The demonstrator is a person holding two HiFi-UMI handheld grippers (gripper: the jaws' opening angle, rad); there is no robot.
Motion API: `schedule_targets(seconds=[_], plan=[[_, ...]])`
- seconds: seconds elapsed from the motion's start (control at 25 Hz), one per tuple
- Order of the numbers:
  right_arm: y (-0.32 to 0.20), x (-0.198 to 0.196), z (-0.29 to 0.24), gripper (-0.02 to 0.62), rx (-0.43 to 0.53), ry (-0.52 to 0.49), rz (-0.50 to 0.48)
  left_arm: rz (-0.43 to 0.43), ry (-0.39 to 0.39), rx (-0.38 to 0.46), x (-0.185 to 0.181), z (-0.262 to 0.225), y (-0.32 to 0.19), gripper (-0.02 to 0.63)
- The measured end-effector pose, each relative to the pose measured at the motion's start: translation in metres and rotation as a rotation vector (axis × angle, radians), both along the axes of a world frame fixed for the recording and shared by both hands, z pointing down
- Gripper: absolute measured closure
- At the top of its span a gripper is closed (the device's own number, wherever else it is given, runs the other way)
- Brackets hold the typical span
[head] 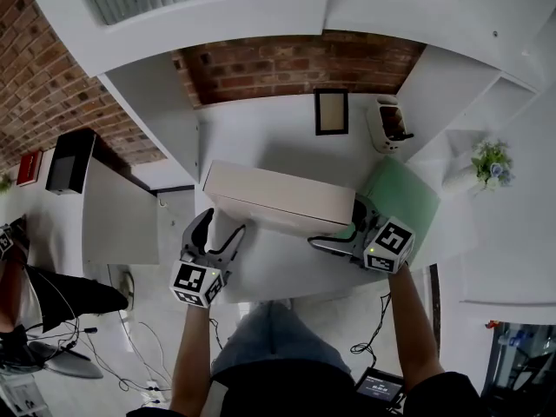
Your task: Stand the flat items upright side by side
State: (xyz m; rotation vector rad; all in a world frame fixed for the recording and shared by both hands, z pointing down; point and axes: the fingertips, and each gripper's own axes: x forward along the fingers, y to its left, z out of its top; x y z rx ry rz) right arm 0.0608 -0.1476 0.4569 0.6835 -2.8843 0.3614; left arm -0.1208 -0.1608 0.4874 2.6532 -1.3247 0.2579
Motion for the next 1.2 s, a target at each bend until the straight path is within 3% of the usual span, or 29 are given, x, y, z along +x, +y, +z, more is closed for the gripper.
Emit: schedule_targets(seconds=[0.16,0.36,0.44,0.72,1.2], plan=[[-0.003,-0.028,0.001,0.120,-0.011,0.012,-0.154,-0.050,0.016,-0.020,-0.010,0.001,0.005,0.285],[-0.004,-0.041,0.004,0.129,-0.009,0.010,-0.191,-0.071,0.019,-0.020,-0.018,-0.001,0.010,0.285],[-0.004,-0.041,0.004,0.167,0.010,0.025,-0.194,-0.074,0.022,-0.014,-0.020,-0.005,0.011,0.285],[-0.006,-0.039,0.003,0.310,0.116,0.052,-0.107,-0.078,0.027,-0.016,-0.025,-0.006,0.014,0.285],[-0.010,-0.044,-0.035,0.347,0.165,-0.017,0.164,-0.057,0.031,-0.019,-0.028,-0.007,0.016,0.285]])
